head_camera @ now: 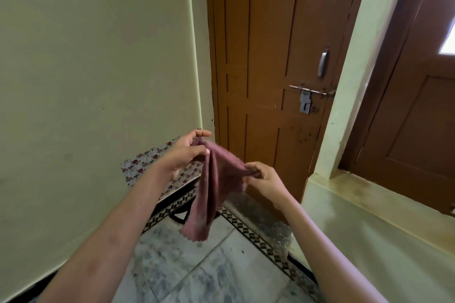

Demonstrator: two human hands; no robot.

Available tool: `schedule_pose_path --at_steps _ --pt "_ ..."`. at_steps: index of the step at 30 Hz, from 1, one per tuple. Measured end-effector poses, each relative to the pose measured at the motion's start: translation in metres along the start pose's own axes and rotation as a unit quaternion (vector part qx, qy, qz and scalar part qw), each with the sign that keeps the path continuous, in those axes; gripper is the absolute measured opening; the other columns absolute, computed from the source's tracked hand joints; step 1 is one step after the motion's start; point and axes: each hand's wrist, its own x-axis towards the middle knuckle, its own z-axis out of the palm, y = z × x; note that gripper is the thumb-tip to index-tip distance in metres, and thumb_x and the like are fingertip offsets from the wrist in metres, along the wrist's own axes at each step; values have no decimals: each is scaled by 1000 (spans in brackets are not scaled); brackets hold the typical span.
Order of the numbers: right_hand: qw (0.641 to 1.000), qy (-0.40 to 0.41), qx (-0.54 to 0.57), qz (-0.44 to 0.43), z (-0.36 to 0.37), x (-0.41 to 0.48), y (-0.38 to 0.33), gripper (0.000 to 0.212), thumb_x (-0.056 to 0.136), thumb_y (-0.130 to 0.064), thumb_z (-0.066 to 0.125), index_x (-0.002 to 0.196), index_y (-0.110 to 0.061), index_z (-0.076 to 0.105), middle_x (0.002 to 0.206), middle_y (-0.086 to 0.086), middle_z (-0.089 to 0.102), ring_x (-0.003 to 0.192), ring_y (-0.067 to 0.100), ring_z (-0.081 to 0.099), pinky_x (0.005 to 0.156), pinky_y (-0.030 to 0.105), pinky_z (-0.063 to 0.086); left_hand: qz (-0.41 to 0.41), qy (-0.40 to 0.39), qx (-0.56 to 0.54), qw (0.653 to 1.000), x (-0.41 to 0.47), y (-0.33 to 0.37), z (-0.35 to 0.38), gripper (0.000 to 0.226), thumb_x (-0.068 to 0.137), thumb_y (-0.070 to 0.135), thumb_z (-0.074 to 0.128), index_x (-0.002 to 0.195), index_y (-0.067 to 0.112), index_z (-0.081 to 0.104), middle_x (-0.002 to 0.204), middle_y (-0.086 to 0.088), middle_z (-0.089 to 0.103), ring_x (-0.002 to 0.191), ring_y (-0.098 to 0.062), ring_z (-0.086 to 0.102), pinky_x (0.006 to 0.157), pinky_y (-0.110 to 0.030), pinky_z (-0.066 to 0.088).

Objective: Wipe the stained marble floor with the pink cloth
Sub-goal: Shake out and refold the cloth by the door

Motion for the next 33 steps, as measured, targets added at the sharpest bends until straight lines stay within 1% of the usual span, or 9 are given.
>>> schedule_pose_path --at_steps 4,8,11,13,15,18,22,27,33 --pt "995 -17 -89 49 10 8 19 18 91 -15 59 107 -12 66 101 3 66 86 13 63 66 15 49 24 45 126 991 3 7 -18 23 81 4 66 99 19 64 97 -4 65 91 -16 61 73 -22 48" --pt "994 12 -75 74 15 14 28 16 94 -21 54 106 -15 63 103 4 65 94 20 62 79 30 54 10 67 113 991 5 5 -34 17 81 4 67 83 20 69 87 -3 70 86 -18 63 73 -24 49" --pt "996 55 -27 70 16 15 27 13 96 -22 51 101 -17 61 95 2 65 90 21 64 81 37 56 10 80 125 989 7 0 -38 18 81 0 66 81 18 69 83 -4 71 84 -19 65 78 -27 52" --pt "995 74 -39 50 13 18 26 11 94 -23 54 100 -18 62 93 1 67 88 19 65 80 36 56 16 109 115 987 10 -4 -41 16 82 0 66 84 15 68 83 -5 70 76 -13 66 68 -19 52" --pt "996 40 -65 40 7 20 27 13 91 -21 59 101 -18 66 97 1 68 91 17 64 80 31 54 28 147 129 980 12 -7 -45 13 83 -1 65 85 11 66 77 -7 68 58 -5 64 50 -11 47" --pt "992 -52 -108 42 -1 21 34 15 88 -15 63 102 -16 69 100 1 69 95 14 63 84 27 50 34 175 165 970 19 -14 -56 11 82 -2 66 81 9 68 70 -9 66 57 -12 61 55 -19 52" --pt "991 -47 -119 38 -9 20 40 9 88 -17 63 94 -18 70 95 -3 68 91 11 61 74 20 46 9 128 191 973 17 -16 -72 12 82 2 67 81 14 70 77 -6 69 70 -16 62 66 -27 52" --pt "997 -18 1 76 -23 20 40 9 90 -25 61 90 -17 66 90 2 70 88 17 65 72 22 47 5 42 166 985 8 -18 -86 9 82 2 66 84 10 70 77 -2 71 72 -11 64 58 -15 51" --pt "966 -126 205 95 -38 15 30 12 90 -18 58 85 -11 66 78 1 67 75 12 63 69 23 50 -50 -26 6 998 6 -31 -101 12 78 9 64 77 17 73 73 0 67 65 -8 61 55 -19 51"
